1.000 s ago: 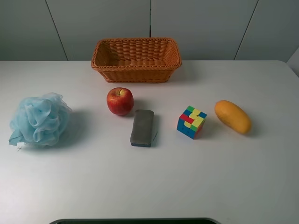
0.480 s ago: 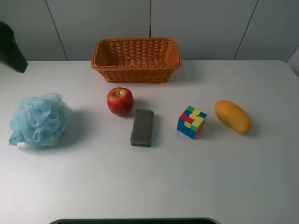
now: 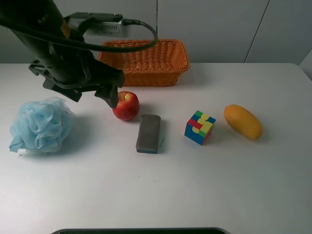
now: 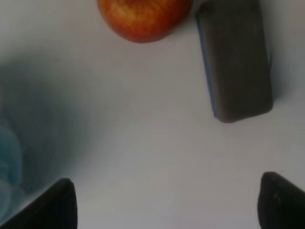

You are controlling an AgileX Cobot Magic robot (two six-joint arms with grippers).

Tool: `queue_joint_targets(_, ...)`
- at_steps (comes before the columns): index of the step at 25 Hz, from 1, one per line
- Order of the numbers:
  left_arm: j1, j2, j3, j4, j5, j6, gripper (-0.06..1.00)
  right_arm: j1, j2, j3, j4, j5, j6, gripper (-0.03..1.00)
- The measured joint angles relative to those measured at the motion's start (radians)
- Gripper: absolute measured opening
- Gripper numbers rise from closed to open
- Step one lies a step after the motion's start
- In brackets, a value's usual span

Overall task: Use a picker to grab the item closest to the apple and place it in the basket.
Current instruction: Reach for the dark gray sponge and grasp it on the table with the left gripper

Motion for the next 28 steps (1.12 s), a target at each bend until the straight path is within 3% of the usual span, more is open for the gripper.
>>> queue_joint_targets(8,-0.084,0.191,-0.119,-0.016,-0.016,-0.089,0.73,0.000,0.000,0.000,0.000,0.000,0.000,0.70)
queue_joint_targets(15,-0.086,0.304,-0.141,-0.104,-0.034,-0.137,0.73,0.000,0.000,0.000,0.000,0.000,0.000,0.70)
queue_joint_targets(28,-0.086,0.441,-0.141,-0.131,-0.158,-0.200,0.73,0.000,0.000,0.000,0.000,0.000,0.000,0.70)
